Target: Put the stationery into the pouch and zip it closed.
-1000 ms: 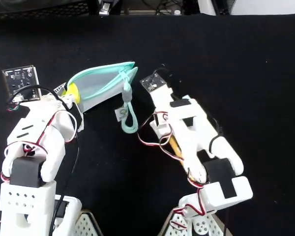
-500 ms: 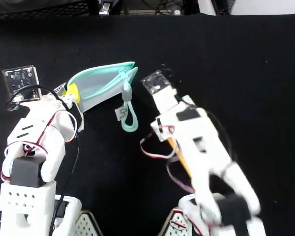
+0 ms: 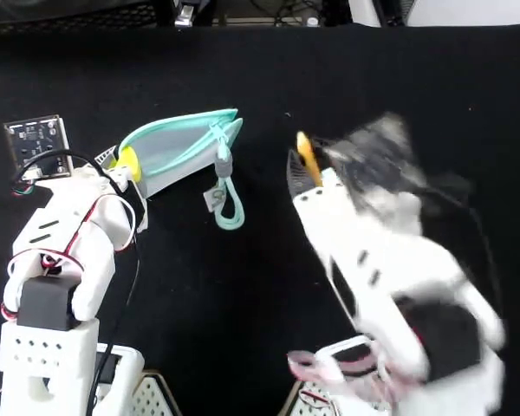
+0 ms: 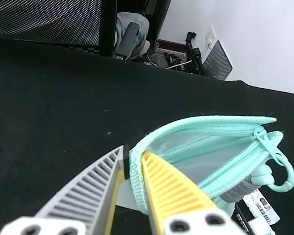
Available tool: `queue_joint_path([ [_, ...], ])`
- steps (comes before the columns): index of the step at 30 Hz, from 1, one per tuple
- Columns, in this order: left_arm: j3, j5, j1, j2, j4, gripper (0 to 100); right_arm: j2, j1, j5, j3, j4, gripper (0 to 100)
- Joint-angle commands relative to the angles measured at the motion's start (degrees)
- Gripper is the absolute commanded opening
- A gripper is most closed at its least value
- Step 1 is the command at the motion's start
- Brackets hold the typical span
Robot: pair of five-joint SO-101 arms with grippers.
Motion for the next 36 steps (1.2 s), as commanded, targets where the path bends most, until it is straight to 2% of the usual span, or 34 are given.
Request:
queue_joint_path([
  [1, 8.4, 0.44, -0.22, 1.85, 0.26, 3, -0.84, -8.35, -6.07, -8.04, -5.45, 1.2],
  [5, 8.4, 0.44, -0.22, 1.85, 0.53, 3, -1.1, -13.1, -6.86, -3.38, -14.59, 1.2],
  [14, 8.4, 0.44, 0.13, 1.85, 0.53, 3, 1.54, -13.36, -7.03, 4.35, -42.2, 1.2],
  [18, 8.31, 0.44, 0.13, 1.85, 0.26, 3, 6.02, -13.19, -10.11, 8.31, -51.43, 1.2],
  [27, 8.31, 0.44, 0.13, 1.85, 0.62, 3, 17.36, -13.19, -10.81, 6.46, -56.44, 1.2],
  [32, 8.31, 0.44, 0.13, 1.85, 0.62, 3, 18.24, -13.36, -15.56, 5.85, -56.26, 1.2],
  [36, 8.31, 0.44, 0.13, 1.85, 0.62, 3, 18.51, -13.36, -15.82, 9.27, -56.18, 1.2],
])
